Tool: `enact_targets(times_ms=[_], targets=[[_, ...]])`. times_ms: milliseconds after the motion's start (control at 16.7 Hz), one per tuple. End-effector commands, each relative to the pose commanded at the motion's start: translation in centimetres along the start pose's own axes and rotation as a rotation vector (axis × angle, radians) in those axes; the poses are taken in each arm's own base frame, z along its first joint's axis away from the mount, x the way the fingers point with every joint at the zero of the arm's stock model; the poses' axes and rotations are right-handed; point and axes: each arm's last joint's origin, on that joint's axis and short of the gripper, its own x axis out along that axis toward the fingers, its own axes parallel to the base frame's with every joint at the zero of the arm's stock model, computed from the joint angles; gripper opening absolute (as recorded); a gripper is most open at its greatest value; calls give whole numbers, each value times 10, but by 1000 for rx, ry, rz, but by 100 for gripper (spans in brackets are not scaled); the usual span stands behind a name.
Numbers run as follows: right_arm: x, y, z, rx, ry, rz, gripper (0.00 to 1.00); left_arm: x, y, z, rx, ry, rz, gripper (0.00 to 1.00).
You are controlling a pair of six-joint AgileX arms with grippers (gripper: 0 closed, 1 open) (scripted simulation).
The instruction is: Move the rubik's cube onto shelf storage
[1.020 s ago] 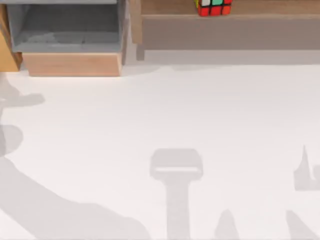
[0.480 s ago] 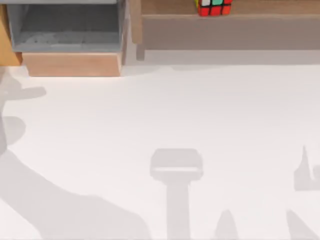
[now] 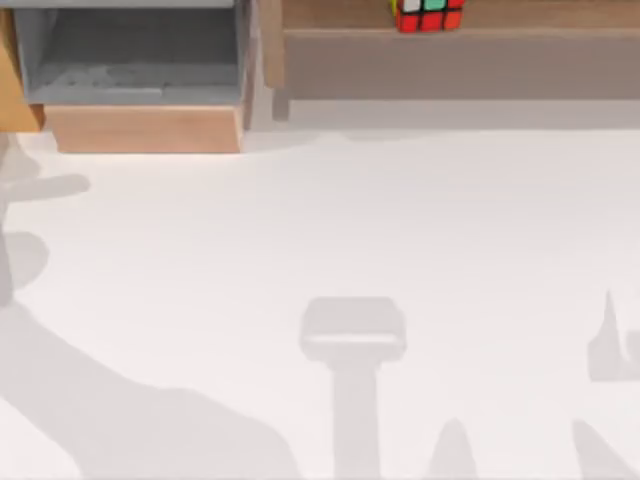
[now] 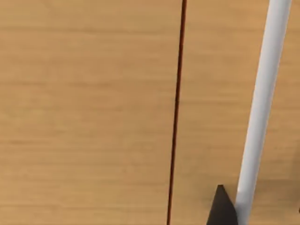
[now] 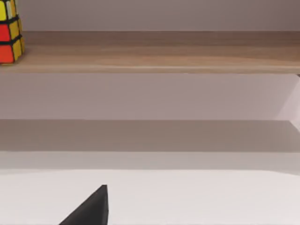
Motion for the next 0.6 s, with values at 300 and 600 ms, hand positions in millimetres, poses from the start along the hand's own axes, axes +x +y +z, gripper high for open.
enact_targets(times_ms=[300, 600], targets=[[0, 0, 0, 0, 0, 0, 100, 0, 0, 0, 0, 0, 0, 100], [0, 0, 0, 0, 0, 0, 100, 0, 0, 0, 0, 0, 0, 100]])
